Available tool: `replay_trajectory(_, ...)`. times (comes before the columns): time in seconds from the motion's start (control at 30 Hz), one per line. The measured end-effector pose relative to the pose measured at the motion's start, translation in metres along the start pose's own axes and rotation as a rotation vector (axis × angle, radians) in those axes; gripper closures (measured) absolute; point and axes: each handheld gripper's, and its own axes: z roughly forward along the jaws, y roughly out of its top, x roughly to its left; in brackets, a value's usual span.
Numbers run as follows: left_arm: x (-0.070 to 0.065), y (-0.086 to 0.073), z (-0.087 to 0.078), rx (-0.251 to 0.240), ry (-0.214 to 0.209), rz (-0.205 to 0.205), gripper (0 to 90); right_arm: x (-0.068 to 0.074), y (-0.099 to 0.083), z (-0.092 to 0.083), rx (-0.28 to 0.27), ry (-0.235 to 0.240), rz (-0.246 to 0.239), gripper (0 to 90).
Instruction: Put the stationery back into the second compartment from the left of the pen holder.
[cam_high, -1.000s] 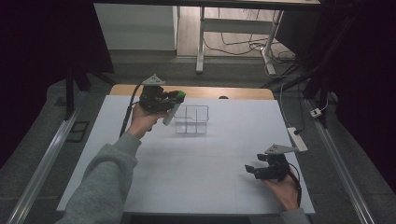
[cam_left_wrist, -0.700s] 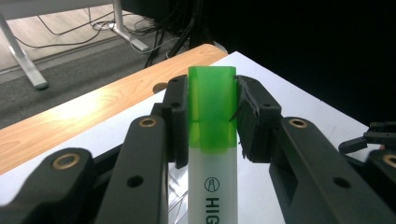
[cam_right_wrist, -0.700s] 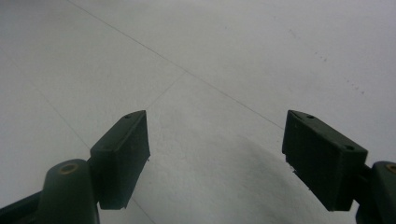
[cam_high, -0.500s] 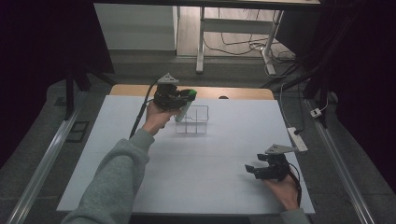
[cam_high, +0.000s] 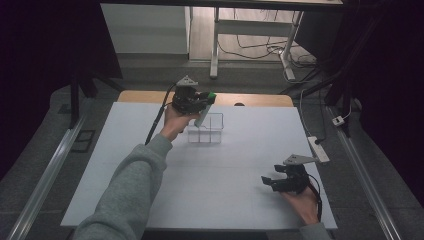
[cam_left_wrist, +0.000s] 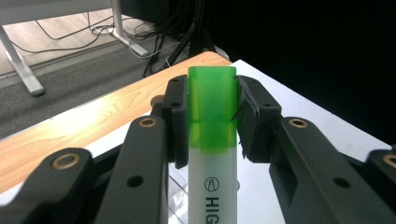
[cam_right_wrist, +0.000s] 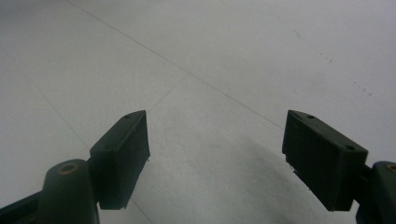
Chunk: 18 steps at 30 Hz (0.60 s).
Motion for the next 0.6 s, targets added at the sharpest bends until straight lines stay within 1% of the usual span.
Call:
replay_trajectory(0.2, 0.000, 0.005, 0.010, -0.008, -0.001, 0.010, 66.4, 0.000, 0.000, 0.000, -0.001, -0.001, 0.003, 22.1)
replay_trajectory(0.27, 0.000, 0.007, 0.014, -0.015, 0.005, 0.021, 66.3, 0.000, 0.000, 0.000, -0.003, 0.000, 0.002, 22.1)
replay_trajectory(0.33, 0.003, 0.008, 0.022, -0.015, 0.013, 0.030, 66.3, 0.000, -0.001, 0.000, -0.004, 0.001, 0.003, 22.1)
replay_trajectory(0.4, 0.005, 0.008, 0.025, -0.012, 0.016, 0.031, 66.3, 0.000, -0.001, 0.001, -0.007, 0.003, 0.004, 22.1)
replay_trajectory(0.43, 0.009, 0.007, 0.031, -0.013, 0.017, 0.030, 66.3, -0.001, -0.001, 0.001, -0.008, 0.006, 0.004, 22.1)
replay_trajectory(0.47, 0.009, 0.007, 0.031, -0.013, 0.017, 0.030, 66.3, 0.000, -0.001, 0.001, -0.002, 0.003, 0.006, 22.1)
replay_trajectory(0.5, 0.013, 0.004, 0.035, -0.018, 0.016, 0.017, 66.2, 0.000, 0.000, 0.002, 0.005, 0.006, 0.007, 22.1)
replay_trajectory(0.53, 0.013, 0.004, 0.035, -0.018, 0.016, 0.017, 66.2, 0.000, -0.001, 0.002, 0.006, 0.008, 0.008, 22.1)
replay_trajectory(0.57, 0.016, 0.002, 0.039, -0.019, 0.015, 0.008, 66.2, 0.000, -0.001, 0.002, 0.007, 0.006, 0.006, 22.1)
replay_trajectory(0.6, 0.017, 0.001, 0.040, -0.017, 0.018, 0.010, 66.3, 0.000, -0.001, 0.002, 0.004, 0.010, 0.008, 22.1)
